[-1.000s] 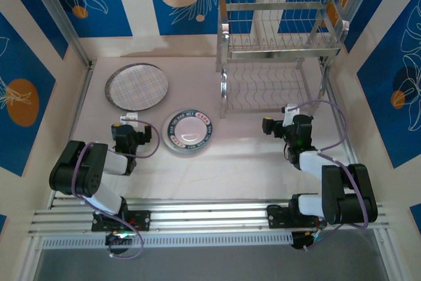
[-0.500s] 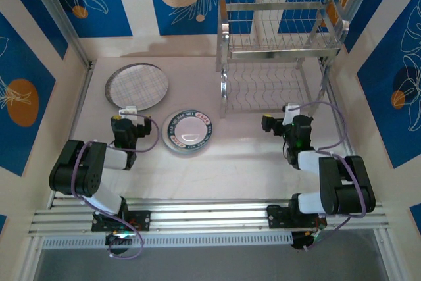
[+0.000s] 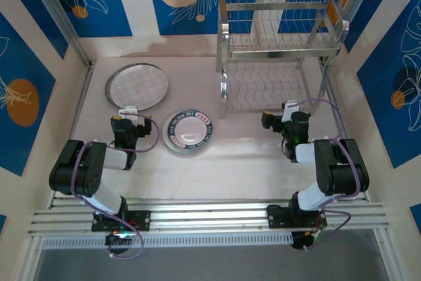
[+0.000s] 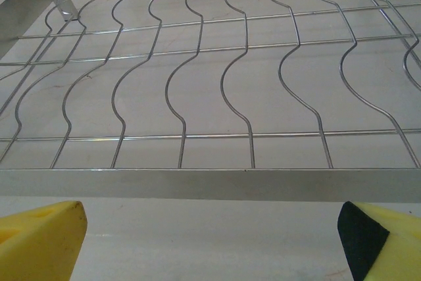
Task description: Unload the plates from the dish rack
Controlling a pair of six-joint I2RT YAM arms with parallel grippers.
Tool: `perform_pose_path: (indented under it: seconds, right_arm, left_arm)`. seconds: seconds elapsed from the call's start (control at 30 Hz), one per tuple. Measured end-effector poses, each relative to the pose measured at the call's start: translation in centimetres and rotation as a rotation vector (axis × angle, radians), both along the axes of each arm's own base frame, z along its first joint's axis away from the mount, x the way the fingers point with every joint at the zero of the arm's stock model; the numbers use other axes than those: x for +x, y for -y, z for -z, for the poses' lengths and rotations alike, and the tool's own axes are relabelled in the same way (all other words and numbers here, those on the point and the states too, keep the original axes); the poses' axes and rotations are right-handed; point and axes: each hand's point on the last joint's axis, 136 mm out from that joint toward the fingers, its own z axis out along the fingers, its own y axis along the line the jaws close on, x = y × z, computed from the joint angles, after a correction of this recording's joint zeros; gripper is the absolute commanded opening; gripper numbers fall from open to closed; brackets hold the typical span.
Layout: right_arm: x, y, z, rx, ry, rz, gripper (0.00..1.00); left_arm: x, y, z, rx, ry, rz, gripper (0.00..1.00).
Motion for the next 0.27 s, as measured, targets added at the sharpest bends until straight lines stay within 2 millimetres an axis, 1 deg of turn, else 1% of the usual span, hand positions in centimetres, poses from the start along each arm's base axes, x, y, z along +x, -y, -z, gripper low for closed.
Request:
perform_pose_path:
  seconds: [0.27]
  right_arm:
    - [0.0,0.01,0.0,0.0,0.0,0.0,0.99]
  left_arm:
    - [-0.02,0.05,0.1,-0.002,-0.004,0.005,1.0]
